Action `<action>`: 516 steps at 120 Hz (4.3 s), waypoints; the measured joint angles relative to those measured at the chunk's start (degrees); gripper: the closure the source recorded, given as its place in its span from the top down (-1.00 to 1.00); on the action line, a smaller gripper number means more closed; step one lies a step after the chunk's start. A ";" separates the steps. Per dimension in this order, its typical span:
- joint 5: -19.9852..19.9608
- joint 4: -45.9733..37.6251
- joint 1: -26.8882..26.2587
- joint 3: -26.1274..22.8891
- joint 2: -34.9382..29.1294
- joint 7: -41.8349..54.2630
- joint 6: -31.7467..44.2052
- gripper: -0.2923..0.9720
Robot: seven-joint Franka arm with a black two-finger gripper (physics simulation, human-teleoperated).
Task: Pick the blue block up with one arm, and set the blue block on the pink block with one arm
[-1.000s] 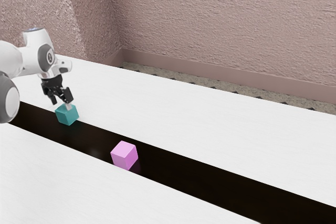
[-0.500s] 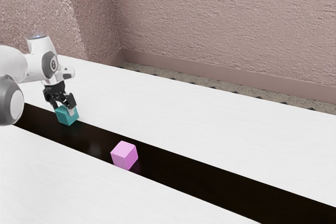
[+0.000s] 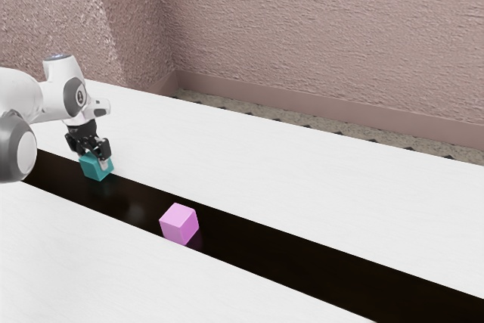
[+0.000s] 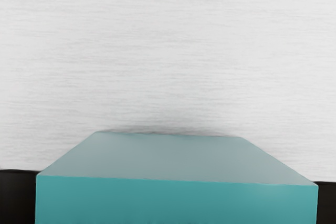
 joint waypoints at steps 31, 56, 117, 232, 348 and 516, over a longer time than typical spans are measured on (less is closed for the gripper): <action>0.27 0.00 -0.03 -0.25 -0.45 -0.70 0.18 0.06; 0.60 -12.09 -2.06 -3.27 -14.49 -1.35 -0.17 0.03; 8.24 -35.34 -26.78 -4.86 -36.30 -14.20 0.36 0.05; 10.14 -43.24 -29.19 -5.07 -36.05 -40.34 12.46 0.01; 8.83 -48.07 -29.27 -5.48 -38.24 -35.25 16.36 0.01; 8.96 -48.45 -28.85 -4.60 -38.80 -34.45 15.10 0.00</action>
